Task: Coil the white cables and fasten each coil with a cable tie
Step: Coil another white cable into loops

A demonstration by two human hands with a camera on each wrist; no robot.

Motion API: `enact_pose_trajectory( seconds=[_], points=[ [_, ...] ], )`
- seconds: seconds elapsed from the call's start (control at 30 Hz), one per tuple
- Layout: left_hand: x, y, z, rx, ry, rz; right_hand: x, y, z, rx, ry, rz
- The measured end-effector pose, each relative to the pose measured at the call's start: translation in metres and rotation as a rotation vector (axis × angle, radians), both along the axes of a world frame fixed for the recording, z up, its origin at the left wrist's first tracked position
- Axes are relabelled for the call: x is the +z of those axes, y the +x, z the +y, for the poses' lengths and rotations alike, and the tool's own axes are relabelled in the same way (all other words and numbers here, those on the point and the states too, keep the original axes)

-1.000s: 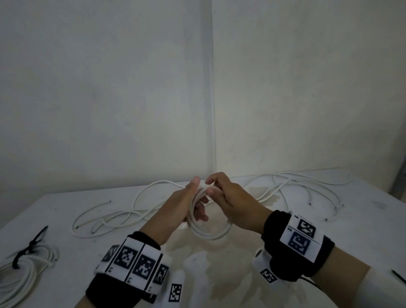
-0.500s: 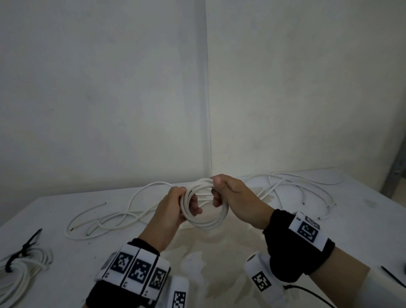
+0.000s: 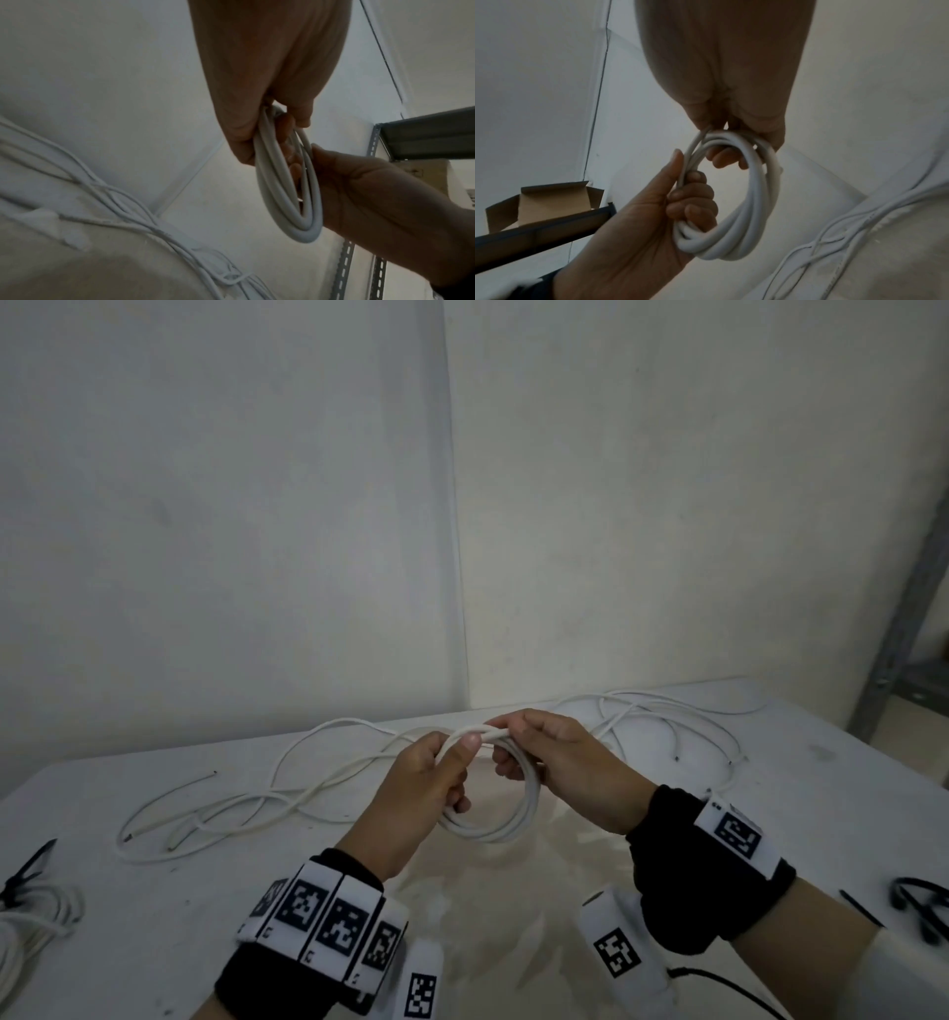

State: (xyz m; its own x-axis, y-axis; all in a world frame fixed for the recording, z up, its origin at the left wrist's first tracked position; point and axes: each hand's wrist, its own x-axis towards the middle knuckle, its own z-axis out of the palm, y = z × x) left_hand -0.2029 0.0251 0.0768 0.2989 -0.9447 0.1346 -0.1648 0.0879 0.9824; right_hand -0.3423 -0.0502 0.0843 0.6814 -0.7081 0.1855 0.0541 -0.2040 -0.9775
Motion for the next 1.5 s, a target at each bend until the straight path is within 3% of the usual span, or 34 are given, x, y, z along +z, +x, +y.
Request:
enact_pose_trajectory(
  seconds=[0.17, 0.37, 0.6, 0.8, 0.93, 1.03, 1.13, 1.3, 1.5],
  points=[
    [-0.004, -0.012, -0.007, 0.027, -0.019, -0.184, -0.006, -0.011, -0.001, -0.094, 0.024, -0.018],
    [-0.01, -0.038, -0.014, -0.035, -0.032, -0.187, -0.013, -0.037, -0.005, -0.18, -0.021, -0.013],
    [-0.006, -0.068, -0.025, -0.205, 0.136, 0.171, -0.023, -0.065, -0.007, -0.291, -0.024, -0.039],
    [-0.013, -0.093, -0.03, -0.254, 0.11, 0.056, -0.029, -0.091, -0.008, -0.337, -0.025, -0.05],
    [-0.021, -0.106, -0.03, -0.27, 0.083, 0.089, -0.034, -0.112, -0.008, -0.338, 0.0, -0.013],
    [-0.024, -0.109, -0.031, -0.248, 0.092, 0.115, -0.036, -0.14, -0.013, -0.401, 0.003, 0.124],
    [-0.027, -0.109, -0.034, -0.229, 0.1, 0.088, -0.038, -0.184, -0.021, -0.517, -0.112, 0.384],
    [-0.035, -0.118, -0.039, -0.233, 0.134, 0.087, -0.048, -0.245, -0.024, -0.467, -0.24, 0.975],
    [-0.038, -0.129, -0.042, -0.223, 0.156, 0.113, -0.064, -0.259, -0.025, -0.368, -0.2, 1.398]
  ],
)
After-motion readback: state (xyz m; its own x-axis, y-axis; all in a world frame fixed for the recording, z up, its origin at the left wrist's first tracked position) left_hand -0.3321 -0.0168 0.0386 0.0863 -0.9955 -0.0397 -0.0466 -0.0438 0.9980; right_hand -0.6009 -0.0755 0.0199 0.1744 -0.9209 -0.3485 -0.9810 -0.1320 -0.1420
